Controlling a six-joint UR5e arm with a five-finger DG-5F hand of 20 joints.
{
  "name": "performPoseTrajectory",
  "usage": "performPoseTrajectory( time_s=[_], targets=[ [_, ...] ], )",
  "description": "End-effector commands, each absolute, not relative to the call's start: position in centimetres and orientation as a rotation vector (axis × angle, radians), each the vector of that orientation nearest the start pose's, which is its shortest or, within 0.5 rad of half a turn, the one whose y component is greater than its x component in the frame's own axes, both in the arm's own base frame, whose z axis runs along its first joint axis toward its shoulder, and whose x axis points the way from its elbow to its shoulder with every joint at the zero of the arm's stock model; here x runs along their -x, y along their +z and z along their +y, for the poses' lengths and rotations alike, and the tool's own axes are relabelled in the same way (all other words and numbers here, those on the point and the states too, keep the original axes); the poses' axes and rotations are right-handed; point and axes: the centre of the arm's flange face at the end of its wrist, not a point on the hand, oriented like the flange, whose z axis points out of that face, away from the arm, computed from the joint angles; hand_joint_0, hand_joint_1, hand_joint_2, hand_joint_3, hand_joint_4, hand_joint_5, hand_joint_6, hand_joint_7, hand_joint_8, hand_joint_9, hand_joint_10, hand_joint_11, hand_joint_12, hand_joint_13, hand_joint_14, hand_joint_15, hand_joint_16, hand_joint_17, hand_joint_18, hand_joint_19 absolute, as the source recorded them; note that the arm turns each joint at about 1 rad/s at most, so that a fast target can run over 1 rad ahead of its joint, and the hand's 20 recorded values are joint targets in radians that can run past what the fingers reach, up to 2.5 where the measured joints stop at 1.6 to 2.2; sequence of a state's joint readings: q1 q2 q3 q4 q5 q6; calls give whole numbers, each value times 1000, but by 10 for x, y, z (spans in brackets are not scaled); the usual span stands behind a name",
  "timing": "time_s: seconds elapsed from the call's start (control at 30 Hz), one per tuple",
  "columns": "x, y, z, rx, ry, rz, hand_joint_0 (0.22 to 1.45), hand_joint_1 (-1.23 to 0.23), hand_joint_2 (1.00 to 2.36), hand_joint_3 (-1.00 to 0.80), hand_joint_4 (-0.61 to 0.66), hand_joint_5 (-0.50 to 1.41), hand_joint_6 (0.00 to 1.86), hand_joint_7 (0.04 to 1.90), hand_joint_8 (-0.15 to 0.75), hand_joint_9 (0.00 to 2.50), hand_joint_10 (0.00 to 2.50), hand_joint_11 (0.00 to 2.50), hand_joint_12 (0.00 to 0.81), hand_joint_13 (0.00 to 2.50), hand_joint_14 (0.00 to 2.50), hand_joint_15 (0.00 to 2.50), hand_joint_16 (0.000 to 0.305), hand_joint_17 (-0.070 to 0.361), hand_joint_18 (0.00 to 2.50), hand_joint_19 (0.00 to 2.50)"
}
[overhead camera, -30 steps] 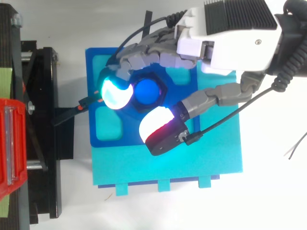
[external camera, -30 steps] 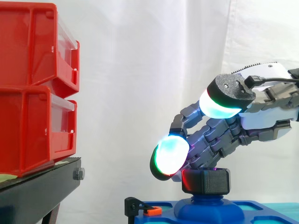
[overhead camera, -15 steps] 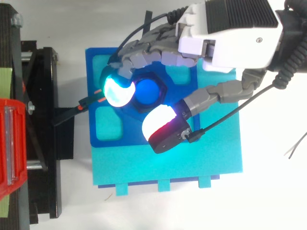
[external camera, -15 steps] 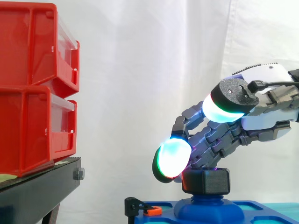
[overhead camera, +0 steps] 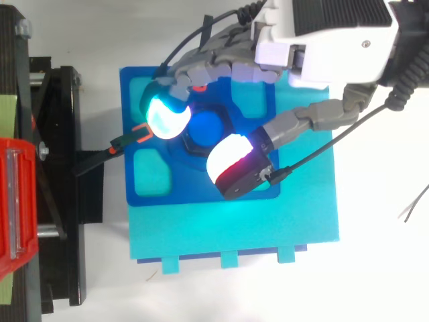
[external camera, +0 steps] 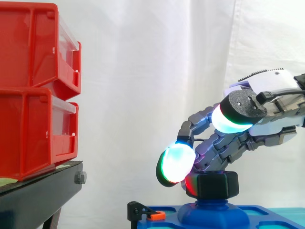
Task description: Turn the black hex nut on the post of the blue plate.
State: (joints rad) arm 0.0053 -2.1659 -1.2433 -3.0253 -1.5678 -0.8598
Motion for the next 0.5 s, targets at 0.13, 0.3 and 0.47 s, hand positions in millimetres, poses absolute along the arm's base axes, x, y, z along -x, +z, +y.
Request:
performPoseTrajectory(
  time_s=[0.13, 0.3, 0.47],
  targets=[
    [-696, 297, -147, -583, 513, 1652, 489, -444, 1002, -487, 195, -217, 502, 786, 297, 482, 0, 17, 404, 493, 3, 84, 58, 131, 499, 288],
    [-693, 297, -155, -576, 517, 1663, 490, -444, 1001, -488, 196, -217, 502, 789, 297, 483, 0, 18, 402, 503, 3, 93, 58, 130, 511, 293],
    [-693, 298, -162, -570, 512, 1649, 490, -443, 1001, -489, 197, -217, 503, 788, 297, 485, 0, 18, 402, 514, 3, 100, 58, 131, 519, 292]
  ],
)
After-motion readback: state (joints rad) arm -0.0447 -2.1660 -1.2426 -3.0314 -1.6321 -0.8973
